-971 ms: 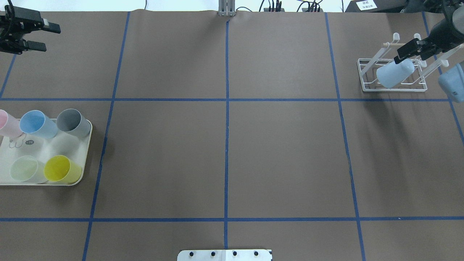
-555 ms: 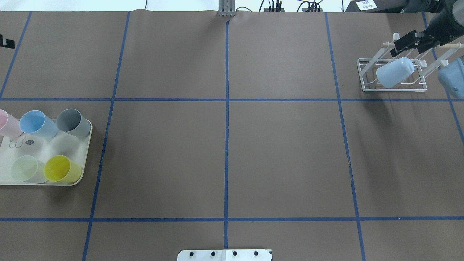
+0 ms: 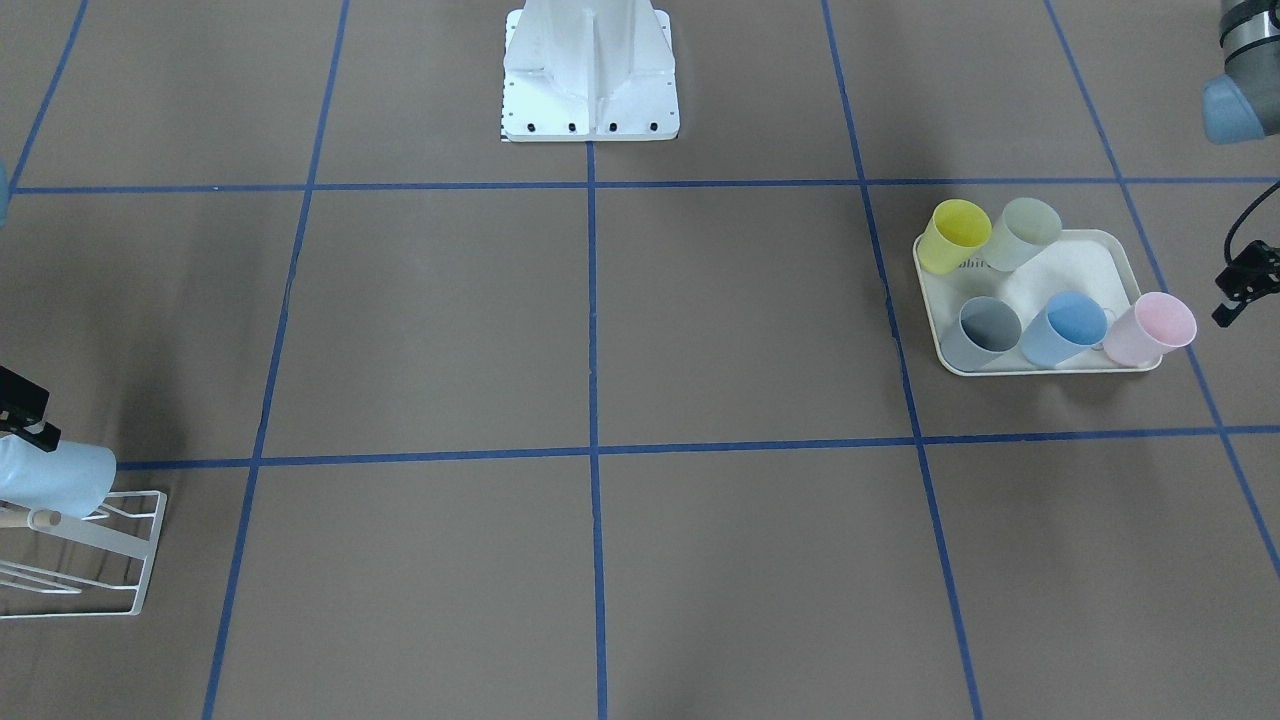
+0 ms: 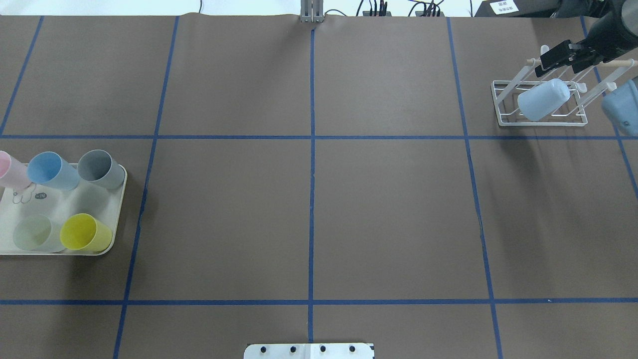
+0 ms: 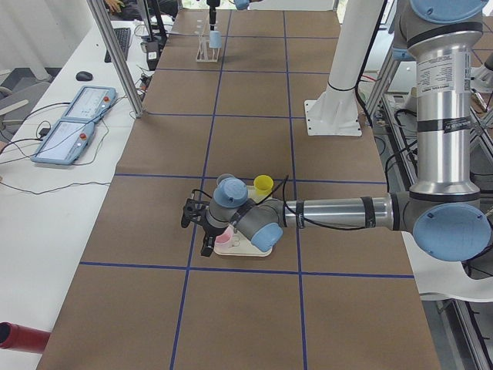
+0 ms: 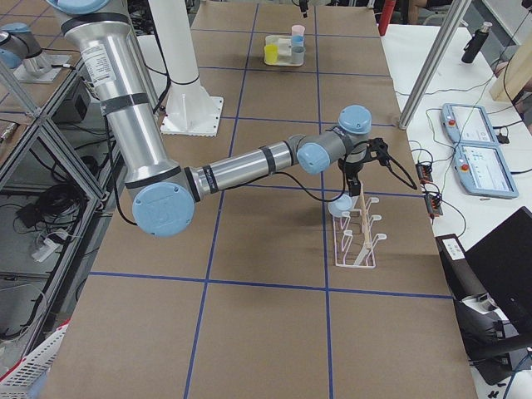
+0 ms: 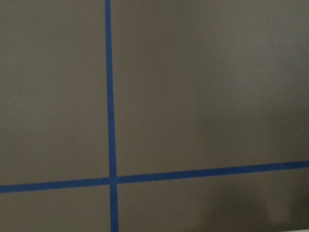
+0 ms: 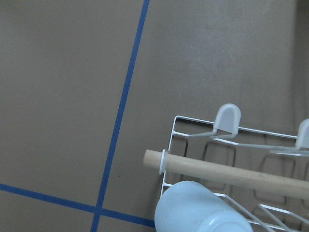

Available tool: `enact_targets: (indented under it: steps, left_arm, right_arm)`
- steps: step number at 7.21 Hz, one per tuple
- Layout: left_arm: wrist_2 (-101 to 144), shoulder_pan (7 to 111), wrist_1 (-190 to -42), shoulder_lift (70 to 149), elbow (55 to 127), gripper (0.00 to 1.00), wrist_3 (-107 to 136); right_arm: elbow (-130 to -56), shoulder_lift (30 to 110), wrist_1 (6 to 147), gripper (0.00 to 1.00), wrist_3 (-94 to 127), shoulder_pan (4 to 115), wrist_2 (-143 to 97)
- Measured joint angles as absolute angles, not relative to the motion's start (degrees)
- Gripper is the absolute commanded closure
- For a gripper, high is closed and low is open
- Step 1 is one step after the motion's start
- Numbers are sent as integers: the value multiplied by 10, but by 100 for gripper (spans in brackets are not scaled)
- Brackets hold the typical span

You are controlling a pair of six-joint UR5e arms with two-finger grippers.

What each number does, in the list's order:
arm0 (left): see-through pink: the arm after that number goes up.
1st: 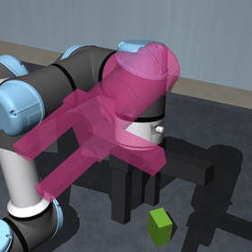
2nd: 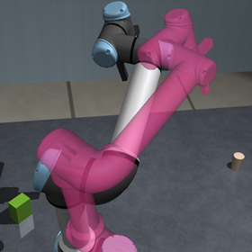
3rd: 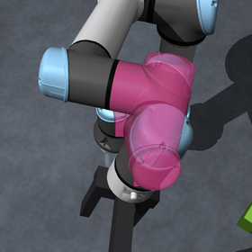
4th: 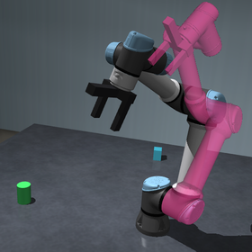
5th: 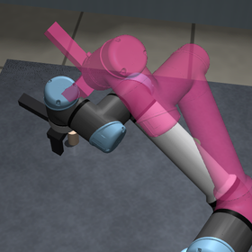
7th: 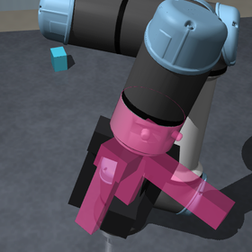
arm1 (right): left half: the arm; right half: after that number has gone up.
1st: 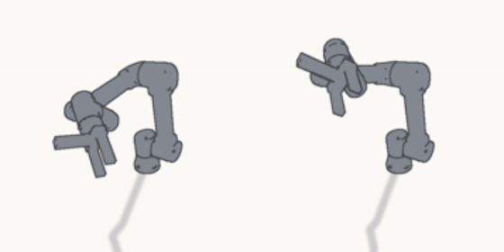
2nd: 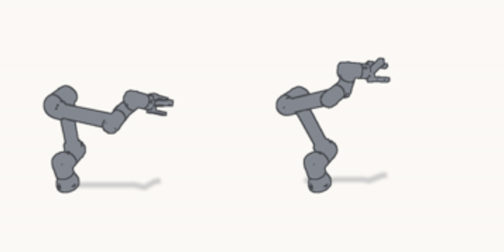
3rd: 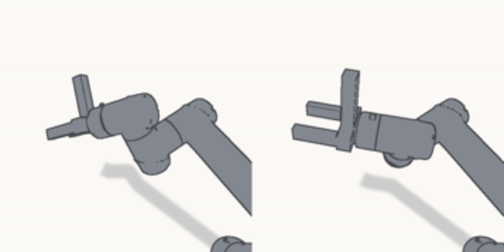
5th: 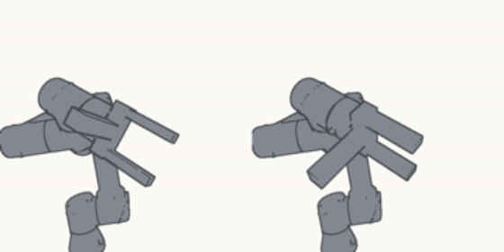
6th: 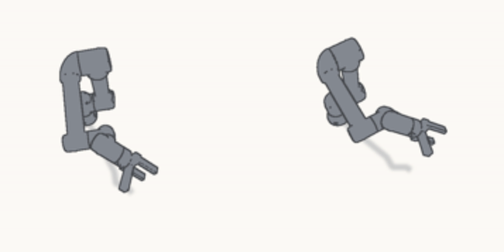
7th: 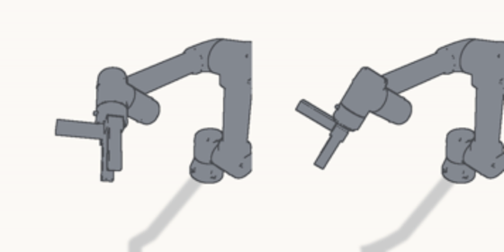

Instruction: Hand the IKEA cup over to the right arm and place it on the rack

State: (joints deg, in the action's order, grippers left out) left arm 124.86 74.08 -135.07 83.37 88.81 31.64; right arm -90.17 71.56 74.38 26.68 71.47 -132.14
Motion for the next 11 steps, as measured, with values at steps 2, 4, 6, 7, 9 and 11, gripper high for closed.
enact_targets:
  steps: [2,4,6,7,9,11]
  left_arm:
    - [1249,714,-1341,833,882,2,320]
    - [1250,698,-1339,834,862,17,321]
    - [1252,696,-1338,835,851,41,322]
    - [1261,695,-1337,835,847,47,322]
    - [1290,692,-1337,837,841,56,340]
    - [1301,686,-1338,840,838,100,363]
  right_arm:
    - [-915,721,744,2,267,714,-1323]
    - [-919,723,744,2,267,713,-1323]
    - [-919,724,744,2,267,711,-1324]
    - [-919,724,744,2,267,710,-1323]
    - [-919,724,744,2,267,708,-1323]
    - [-919,724,744,2,267,707,-1322]
